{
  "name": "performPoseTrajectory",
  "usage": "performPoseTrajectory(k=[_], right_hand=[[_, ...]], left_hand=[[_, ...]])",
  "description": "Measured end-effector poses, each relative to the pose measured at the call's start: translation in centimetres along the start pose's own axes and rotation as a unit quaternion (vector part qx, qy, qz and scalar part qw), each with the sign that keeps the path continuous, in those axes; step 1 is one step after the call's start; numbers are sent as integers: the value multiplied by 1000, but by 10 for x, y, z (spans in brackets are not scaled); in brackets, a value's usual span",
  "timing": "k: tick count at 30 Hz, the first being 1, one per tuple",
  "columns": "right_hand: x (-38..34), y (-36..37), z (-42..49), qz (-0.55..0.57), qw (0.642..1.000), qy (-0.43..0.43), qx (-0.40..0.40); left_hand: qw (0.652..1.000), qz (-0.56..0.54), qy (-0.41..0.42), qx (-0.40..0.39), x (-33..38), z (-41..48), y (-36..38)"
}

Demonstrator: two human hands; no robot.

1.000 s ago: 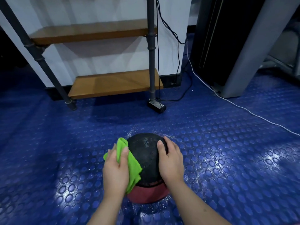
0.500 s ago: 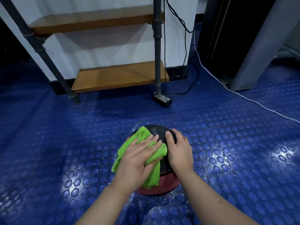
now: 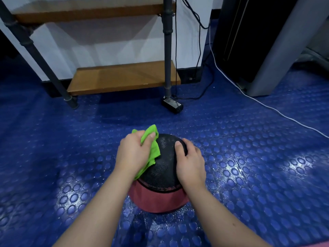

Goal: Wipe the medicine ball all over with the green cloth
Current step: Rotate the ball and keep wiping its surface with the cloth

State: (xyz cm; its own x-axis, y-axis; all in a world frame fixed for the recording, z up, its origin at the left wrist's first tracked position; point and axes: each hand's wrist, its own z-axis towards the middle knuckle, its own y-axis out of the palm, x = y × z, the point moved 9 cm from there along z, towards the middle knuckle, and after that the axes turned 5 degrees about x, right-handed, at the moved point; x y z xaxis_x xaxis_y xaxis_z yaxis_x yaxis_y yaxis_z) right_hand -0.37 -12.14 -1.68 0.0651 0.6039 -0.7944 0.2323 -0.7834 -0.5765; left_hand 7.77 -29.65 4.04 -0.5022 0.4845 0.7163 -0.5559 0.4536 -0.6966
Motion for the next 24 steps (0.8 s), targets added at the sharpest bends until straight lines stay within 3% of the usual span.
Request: performPoseTrajectory(k=[5, 7, 10, 13, 15, 17, 24], right_hand=[[3, 0, 0, 22, 1000, -13, -10], [3, 1, -4, 34, 999, -29, -12], [3, -1, -10, 41, 998, -57, -3], [2, 1, -15, 32, 997, -65, -4], [1, 3, -15, 21, 998, -57, -6], [1, 3, -12, 12, 999, -46, -7], [1, 4, 1, -9, 999, -30, -16]], left_hand=[[982, 17, 189, -12, 32, -48, 10], [981, 7, 196, 9, 35, -52, 7], [993, -9, 109, 50, 21, -39, -4], [998, -13, -57, 39, -14, -7, -12], [995, -18, -98, 28, -21, 3, -12], [998, -2, -63, 9, -9, 0, -7], [981, 4, 195, 7, 47, -59, 8]])
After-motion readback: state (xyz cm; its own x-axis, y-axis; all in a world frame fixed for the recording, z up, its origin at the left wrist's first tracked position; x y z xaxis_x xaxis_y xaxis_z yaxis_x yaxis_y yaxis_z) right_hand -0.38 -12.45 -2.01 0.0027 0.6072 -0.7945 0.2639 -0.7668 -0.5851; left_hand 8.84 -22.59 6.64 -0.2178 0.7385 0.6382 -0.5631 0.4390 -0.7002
